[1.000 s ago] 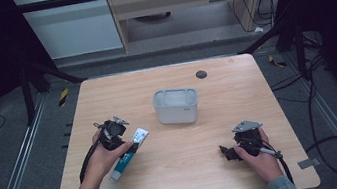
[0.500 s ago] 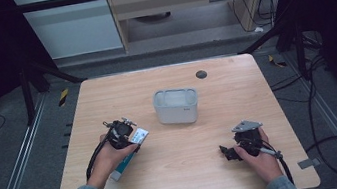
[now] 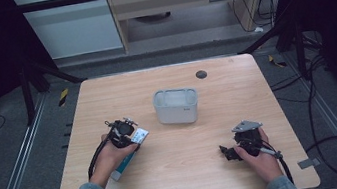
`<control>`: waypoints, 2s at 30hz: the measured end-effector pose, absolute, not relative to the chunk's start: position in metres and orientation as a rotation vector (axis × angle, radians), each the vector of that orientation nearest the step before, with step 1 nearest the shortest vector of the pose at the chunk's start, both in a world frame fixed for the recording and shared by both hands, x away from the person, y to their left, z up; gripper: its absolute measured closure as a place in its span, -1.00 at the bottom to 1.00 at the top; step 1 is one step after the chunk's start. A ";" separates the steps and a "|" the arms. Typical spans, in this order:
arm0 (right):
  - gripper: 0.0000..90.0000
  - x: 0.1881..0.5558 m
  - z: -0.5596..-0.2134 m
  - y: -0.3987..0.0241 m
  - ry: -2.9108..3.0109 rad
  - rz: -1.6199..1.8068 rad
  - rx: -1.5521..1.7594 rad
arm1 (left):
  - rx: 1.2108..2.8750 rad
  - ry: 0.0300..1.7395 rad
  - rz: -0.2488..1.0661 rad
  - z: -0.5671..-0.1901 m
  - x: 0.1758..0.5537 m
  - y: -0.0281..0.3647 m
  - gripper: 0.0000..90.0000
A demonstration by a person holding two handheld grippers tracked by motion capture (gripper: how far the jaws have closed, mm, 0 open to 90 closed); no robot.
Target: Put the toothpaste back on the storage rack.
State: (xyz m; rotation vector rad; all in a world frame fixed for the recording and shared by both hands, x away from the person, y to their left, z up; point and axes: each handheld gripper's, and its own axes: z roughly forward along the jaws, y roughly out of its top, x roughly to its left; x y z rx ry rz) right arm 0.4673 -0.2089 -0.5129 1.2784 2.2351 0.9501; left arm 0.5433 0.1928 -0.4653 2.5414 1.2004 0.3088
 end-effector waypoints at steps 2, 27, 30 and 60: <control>-0.99 0.467 -0.513 -0.209 2.234 0.952 1.280 | 2.541 1.201 0.306 -0.466 0.544 0.192 0.20; -0.99 0.467 -0.513 -0.209 2.234 0.952 1.280 | 2.609 1.090 0.327 -0.458 0.536 0.186 0.73; -0.99 0.467 -0.513 -0.209 2.234 0.952 1.280 | 2.564 1.091 0.361 -0.453 0.532 0.190 0.75; -0.99 0.468 -0.513 -0.210 2.241 0.952 1.265 | 2.228 1.048 0.552 -0.362 0.506 0.217 0.76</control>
